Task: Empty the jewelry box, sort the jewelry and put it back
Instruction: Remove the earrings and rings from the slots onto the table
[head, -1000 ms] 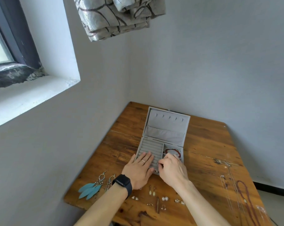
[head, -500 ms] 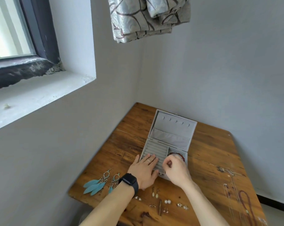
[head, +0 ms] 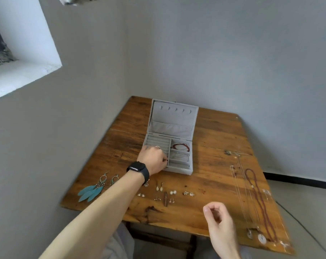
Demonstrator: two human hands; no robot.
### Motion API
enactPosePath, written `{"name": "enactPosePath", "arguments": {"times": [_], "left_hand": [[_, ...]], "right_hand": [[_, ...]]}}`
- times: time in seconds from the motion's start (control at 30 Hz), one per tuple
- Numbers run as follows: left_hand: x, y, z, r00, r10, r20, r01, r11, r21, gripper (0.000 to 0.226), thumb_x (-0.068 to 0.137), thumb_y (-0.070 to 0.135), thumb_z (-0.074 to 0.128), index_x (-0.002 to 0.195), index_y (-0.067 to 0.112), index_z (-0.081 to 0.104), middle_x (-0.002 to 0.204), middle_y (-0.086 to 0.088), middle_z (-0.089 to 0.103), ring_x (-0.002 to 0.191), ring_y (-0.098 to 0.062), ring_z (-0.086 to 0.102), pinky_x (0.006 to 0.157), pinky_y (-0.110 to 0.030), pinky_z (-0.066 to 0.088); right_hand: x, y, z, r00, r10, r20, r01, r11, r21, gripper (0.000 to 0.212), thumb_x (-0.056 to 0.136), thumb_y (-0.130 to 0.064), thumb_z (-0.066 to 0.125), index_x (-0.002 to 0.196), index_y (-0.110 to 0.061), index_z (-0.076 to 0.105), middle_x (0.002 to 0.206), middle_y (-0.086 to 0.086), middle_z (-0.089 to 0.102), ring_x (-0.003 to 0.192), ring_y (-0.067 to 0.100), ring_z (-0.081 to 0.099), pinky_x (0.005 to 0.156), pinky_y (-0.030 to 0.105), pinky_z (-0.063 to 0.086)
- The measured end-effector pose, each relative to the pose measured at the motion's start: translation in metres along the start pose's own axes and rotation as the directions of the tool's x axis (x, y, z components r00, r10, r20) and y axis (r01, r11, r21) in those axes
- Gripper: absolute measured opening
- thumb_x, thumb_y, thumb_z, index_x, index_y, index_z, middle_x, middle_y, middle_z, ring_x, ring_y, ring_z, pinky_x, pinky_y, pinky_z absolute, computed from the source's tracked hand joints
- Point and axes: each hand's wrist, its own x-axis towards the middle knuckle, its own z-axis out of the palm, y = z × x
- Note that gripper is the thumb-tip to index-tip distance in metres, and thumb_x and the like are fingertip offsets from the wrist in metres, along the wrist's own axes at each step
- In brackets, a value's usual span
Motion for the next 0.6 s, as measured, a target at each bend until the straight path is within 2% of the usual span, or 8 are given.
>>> {"name": "enactPosePath", "arguments": {"times": [0.1,0.27,0.33,0.4,0.47,0.53,0.6], "left_hand": [[0.005,0.012,-0.007,1.000,-0.018,-0.002,0.018,0.999,0.041,0.020,0.092,0.025,0.058,0.101,0.026,0.077,0.108,-0.001,0.071,0.101,-0.025,0.063,0.096,-0.038,0.046],[0.010,0.023,-0.014,0.991,-0.104,0.084,0.103,0.995,0.010,0.019,0.093,0.018,0.058,0.101,0.013,0.074,0.105,-0.008,0.068,0.092,-0.028,0.064,0.083,-0.041,0.058],[0.011,0.023,-0.015,0.987,-0.127,0.096,0.126,0.992,0.016,0.021,0.094,0.021,0.057,0.104,0.011,0.072,0.108,-0.008,0.065,0.091,-0.027,0.063,0.077,-0.038,0.057],[0.011,0.022,-0.015,0.987,-0.130,0.099,0.126,0.991,0.053,0.024,0.095,0.024,0.055,0.108,0.010,0.070,0.111,-0.008,0.062,0.091,-0.027,0.060,0.073,-0.035,0.052],[0.009,0.021,-0.015,0.983,-0.141,0.114,0.137,0.990,0.040,0.026,0.095,0.025,0.053,0.107,0.010,0.070,0.112,-0.008,0.062,0.093,-0.027,0.059,0.075,-0.035,0.051],[0.002,0.020,-0.013,0.981,-0.159,0.107,0.165,0.985,-0.047,0.023,0.096,0.026,0.054,0.103,0.013,0.071,0.111,-0.007,0.063,0.094,-0.024,0.060,0.078,-0.035,0.053],[-0.012,0.019,-0.010,0.986,-0.162,0.035,0.165,0.971,-0.172,0.019,0.097,0.027,0.055,0.104,0.016,0.070,0.117,-0.005,0.061,0.100,-0.022,0.058,0.078,-0.032,0.051]], "right_hand": [[-0.003,0.005,-0.002,1.000,-0.031,-0.003,0.030,0.999,-0.027,0.012,0.095,-0.019,0.065,0.088,-0.028,0.061,0.088,-0.012,0.067,0.086,-0.006,0.058,0.072,0.015,0.043],[-0.006,0.008,0.000,0.997,-0.075,0.029,0.078,0.993,-0.088,0.005,0.097,-0.028,0.062,0.094,-0.032,0.059,0.093,-0.014,0.066,0.090,-0.007,0.058,0.074,0.017,0.048],[-0.007,0.009,-0.001,0.994,-0.104,0.038,0.108,0.987,-0.118,0.005,0.097,-0.029,0.061,0.095,-0.033,0.059,0.094,-0.016,0.065,0.092,-0.006,0.058,0.076,0.017,0.049],[-0.008,0.009,-0.001,0.987,-0.156,0.042,0.160,0.977,-0.143,0.006,0.097,-0.026,0.062,0.095,-0.032,0.060,0.093,-0.016,0.065,0.095,-0.006,0.057,0.076,0.012,0.047],[-0.007,0.009,-0.001,0.979,-0.199,0.040,0.203,0.966,-0.162,0.005,0.096,-0.022,0.064,0.096,-0.027,0.063,0.093,-0.015,0.065,0.096,-0.005,0.057,0.075,0.010,0.046],[-0.008,0.009,-0.001,0.972,-0.232,0.037,0.235,0.954,-0.186,0.004,0.095,-0.019,0.065,0.097,-0.022,0.064,0.093,-0.014,0.065,0.093,-0.003,0.058,0.074,0.008,0.046],[-0.009,0.009,0.001,0.969,-0.245,0.043,0.249,0.946,-0.207,0.004,0.095,-0.017,0.065,0.096,-0.021,0.064,0.092,-0.014,0.064,0.089,-0.002,0.058,0.072,0.008,0.045]]}}
